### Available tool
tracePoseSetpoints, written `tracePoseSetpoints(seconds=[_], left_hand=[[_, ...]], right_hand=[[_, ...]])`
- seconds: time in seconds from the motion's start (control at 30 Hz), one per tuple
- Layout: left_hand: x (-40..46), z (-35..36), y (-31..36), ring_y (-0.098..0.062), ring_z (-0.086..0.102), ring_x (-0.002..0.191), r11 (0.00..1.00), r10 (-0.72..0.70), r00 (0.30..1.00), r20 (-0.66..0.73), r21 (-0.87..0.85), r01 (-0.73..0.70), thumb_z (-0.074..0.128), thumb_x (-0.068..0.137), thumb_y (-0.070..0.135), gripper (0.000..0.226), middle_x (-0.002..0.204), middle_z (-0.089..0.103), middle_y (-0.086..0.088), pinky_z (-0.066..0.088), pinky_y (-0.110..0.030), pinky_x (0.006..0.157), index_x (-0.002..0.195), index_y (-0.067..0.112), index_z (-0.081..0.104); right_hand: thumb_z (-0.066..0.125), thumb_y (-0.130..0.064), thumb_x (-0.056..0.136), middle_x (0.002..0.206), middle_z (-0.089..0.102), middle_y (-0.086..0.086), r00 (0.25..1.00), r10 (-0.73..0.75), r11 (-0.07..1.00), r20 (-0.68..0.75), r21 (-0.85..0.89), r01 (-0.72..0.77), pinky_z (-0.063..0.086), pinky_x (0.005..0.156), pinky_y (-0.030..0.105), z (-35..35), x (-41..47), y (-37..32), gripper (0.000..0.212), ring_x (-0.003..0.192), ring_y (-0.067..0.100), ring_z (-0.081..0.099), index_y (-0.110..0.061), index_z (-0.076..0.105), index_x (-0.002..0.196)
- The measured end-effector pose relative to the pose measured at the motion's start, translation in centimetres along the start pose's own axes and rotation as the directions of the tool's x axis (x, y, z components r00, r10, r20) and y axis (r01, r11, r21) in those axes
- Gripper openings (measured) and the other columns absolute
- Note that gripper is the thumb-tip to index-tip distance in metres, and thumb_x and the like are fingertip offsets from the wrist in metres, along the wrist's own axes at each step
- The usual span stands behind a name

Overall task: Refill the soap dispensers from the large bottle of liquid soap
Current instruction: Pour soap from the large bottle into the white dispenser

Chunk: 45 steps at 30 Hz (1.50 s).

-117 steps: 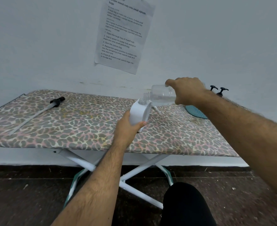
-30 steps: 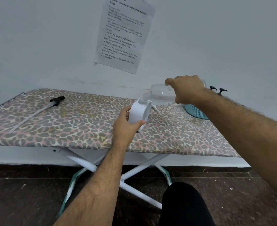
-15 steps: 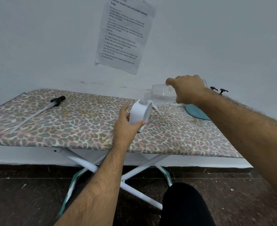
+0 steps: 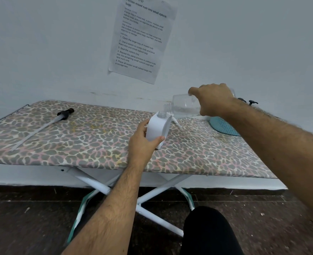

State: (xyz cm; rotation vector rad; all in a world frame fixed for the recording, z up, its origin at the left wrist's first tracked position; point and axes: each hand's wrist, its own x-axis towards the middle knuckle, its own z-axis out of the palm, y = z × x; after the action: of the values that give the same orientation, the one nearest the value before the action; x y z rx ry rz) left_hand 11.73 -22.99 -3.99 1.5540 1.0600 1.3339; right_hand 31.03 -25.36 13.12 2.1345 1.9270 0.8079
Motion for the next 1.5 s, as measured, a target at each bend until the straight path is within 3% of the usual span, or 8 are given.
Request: tracePoseSetpoints(seconds=[0.8,1.23,1.4,1.5], left_hand=[[-0.12,-0.06,0.24,0.009,0.052,0.083,1.000,0.013,1.000,-0.001,-0.013,-0.013,0.083,0.077,0.024,0.073,0.112,0.055,0.011,0.047,-0.007,0.048,0.141,0.027,0.047],[-0.11,-0.05,0.10,0.000,0.056,0.087,1.000,0.023,1.000,-0.005,-0.009,-0.023,0.084,0.076,0.025,0.073,0.122,0.060,0.006,0.049,-0.008,0.050,0.140,0.029,0.048],[-0.14,-0.07,0.02,-0.001,0.056,0.088,1.000,0.018,1.000,-0.008,-0.013,-0.018,0.084,0.076,0.026,0.074,0.118,0.059,0.009,0.054,-0.015,0.055,0.139,0.032,0.048],[-0.14,-0.04,0.03,0.001,0.055,0.087,1.000,0.017,1.000,-0.006,-0.013,-0.017,0.084,0.076,0.026,0.074,0.115,0.057,0.012,0.050,-0.010,0.052,0.140,0.031,0.047]], right_hand=[[0.068,-0.017,0.086,0.117,0.063,0.004,1.000,-0.006,0.999,-0.005,-0.032,0.006,0.042,0.087,0.042,-0.24,0.19,-0.18,0.062,0.100,0.029,0.061,-0.030,0.042,0.141],[0.067,-0.015,0.087,0.116,0.063,0.005,1.000,-0.011,0.998,-0.011,-0.062,0.011,0.041,0.088,0.043,-0.55,0.25,-0.31,0.060,0.100,0.029,0.061,-0.030,0.043,0.140],[0.064,-0.013,0.088,0.115,0.063,0.004,0.999,-0.021,0.997,-0.028,-0.077,0.019,0.041,0.087,0.043,-0.71,0.28,-0.34,0.058,0.099,0.029,0.061,-0.031,0.043,0.139],[0.062,-0.012,0.087,0.113,0.063,0.004,0.999,-0.021,0.996,-0.038,-0.083,0.018,0.040,0.086,0.043,-0.76,0.33,-0.37,0.058,0.096,0.029,0.061,-0.031,0.044,0.139]])
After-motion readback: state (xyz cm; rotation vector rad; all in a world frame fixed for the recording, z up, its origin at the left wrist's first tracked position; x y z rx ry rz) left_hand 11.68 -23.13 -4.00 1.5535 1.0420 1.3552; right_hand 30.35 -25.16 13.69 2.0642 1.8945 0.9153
